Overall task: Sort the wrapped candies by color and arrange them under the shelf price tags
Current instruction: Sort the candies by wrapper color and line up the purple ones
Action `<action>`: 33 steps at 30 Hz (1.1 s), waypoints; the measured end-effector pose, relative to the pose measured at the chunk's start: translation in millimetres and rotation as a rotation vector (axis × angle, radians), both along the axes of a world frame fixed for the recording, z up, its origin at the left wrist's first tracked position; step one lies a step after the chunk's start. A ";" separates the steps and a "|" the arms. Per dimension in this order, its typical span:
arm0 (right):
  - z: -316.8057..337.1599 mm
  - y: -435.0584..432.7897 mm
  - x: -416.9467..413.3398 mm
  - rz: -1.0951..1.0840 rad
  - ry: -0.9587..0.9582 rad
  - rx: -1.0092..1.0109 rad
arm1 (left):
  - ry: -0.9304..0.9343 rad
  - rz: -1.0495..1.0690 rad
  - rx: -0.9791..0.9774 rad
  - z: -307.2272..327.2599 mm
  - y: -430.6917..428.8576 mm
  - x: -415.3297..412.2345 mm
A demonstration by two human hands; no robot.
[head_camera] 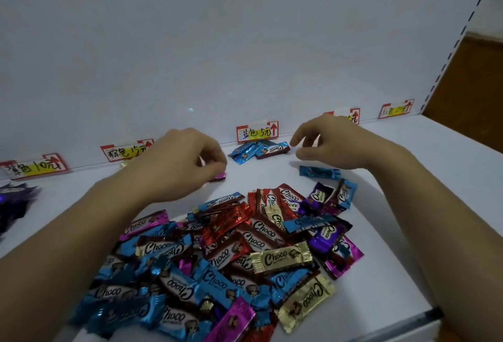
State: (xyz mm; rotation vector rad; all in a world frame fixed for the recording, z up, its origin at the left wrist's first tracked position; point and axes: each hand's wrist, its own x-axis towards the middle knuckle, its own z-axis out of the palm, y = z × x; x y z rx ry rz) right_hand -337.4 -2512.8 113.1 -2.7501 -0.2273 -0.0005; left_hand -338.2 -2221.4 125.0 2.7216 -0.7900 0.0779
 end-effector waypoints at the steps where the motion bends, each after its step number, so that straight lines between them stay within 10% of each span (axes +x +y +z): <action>1: 2.3 -0.1 -2.6 0.021 0.020 -0.064 | 0.021 0.006 0.023 -2.0 4.2 -6.8; 14: 2.7 1.6 -7.2 0.096 0.164 -0.163 | 0.189 0.054 0.028 -27.2 11.3 -23.6; 22: 12.5 15.6 -14.4 0.076 0.094 0.490 | 0.102 0.129 -0.155 -23.3 12.0 -26.1; 33: -20.2 18.6 16.4 -0.382 0.055 0.869 | 0.235 0.268 -0.489 -17.3 -2.0 13.3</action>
